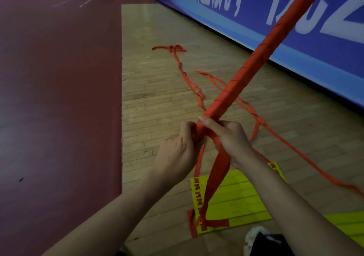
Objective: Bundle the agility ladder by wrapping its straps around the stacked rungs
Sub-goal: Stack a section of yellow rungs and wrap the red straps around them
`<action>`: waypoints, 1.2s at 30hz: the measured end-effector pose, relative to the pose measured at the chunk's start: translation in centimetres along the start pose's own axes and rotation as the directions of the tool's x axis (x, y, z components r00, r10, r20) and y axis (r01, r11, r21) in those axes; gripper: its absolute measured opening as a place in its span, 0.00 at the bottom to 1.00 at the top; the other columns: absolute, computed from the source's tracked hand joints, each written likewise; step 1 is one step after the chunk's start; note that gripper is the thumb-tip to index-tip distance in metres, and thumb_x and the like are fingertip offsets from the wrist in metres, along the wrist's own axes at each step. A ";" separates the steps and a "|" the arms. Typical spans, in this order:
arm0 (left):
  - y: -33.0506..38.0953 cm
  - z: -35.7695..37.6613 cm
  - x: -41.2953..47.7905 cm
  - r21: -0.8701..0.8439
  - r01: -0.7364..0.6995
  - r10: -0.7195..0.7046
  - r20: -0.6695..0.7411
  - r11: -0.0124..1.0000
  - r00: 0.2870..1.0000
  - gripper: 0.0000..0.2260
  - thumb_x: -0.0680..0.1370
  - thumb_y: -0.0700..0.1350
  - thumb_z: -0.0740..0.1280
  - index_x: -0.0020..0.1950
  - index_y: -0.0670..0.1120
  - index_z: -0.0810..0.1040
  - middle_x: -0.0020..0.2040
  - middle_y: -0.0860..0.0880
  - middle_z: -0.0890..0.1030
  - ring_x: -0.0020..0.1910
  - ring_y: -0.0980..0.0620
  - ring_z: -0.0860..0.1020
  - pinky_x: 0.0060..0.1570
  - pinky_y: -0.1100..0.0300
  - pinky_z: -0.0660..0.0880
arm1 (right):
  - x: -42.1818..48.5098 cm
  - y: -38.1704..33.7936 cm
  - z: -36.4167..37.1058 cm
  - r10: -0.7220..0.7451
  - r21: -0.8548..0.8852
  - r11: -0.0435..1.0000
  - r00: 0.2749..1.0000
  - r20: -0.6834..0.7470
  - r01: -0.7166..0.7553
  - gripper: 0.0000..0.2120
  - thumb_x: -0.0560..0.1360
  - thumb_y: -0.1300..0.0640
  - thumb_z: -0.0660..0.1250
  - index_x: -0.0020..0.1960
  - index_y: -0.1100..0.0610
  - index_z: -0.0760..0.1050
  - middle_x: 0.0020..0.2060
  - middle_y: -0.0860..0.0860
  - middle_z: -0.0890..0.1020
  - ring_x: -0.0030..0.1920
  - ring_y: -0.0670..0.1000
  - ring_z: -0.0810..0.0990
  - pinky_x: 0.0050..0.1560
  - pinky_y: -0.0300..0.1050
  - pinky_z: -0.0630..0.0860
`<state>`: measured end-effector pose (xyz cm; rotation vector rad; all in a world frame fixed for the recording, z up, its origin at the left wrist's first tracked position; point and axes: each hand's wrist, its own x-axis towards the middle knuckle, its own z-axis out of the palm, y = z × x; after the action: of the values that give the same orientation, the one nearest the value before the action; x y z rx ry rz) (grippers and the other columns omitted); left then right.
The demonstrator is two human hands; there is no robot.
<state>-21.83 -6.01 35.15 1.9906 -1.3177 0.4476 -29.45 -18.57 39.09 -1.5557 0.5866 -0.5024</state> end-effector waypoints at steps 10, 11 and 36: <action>1.3 -4.0 1.1 -0.651 0.734 -0.174 0.714 0.192 0.679 0.25 0.75 0.59 0.64 0.60 0.39 0.73 0.44 0.45 0.81 0.34 0.48 0.78 0.32 0.58 0.77 | -0.2 -1.0 -1.7 -0.097 0.161 0.985 0.976 0.193 0.066 0.16 0.63 0.46 0.78 0.36 0.58 0.80 0.21 0.48 0.65 0.19 0.45 0.60 0.20 0.37 0.55; 1.3 -4.1 1.2 -0.629 0.770 -0.153 0.754 0.108 0.638 0.24 0.77 0.60 0.61 0.58 0.39 0.74 0.43 0.46 0.81 0.32 0.48 0.78 0.30 0.60 0.76 | -0.2 -1.0 -1.8 -0.106 0.166 0.984 0.972 0.210 0.071 0.15 0.64 0.46 0.78 0.35 0.57 0.80 0.21 0.49 0.65 0.19 0.46 0.60 0.20 0.38 0.54; 0.7 -3.5 1.9 -0.723 0.690 -0.167 0.677 0.029 0.716 0.13 0.73 0.50 0.68 0.44 0.40 0.75 0.32 0.45 0.78 0.17 0.54 0.69 0.18 0.67 0.64 | 0.1 0.1 -3.6 -0.049 -0.008 0.998 0.927 0.371 0.056 0.14 0.63 0.55 0.74 0.44 0.63 0.79 0.31 0.58 0.82 0.32 0.50 0.78 0.36 0.44 0.75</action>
<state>-21.37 -4.93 39.06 1.1393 -0.6537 -1.0584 -31.71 -21.41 39.21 -1.6349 0.2591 -0.2311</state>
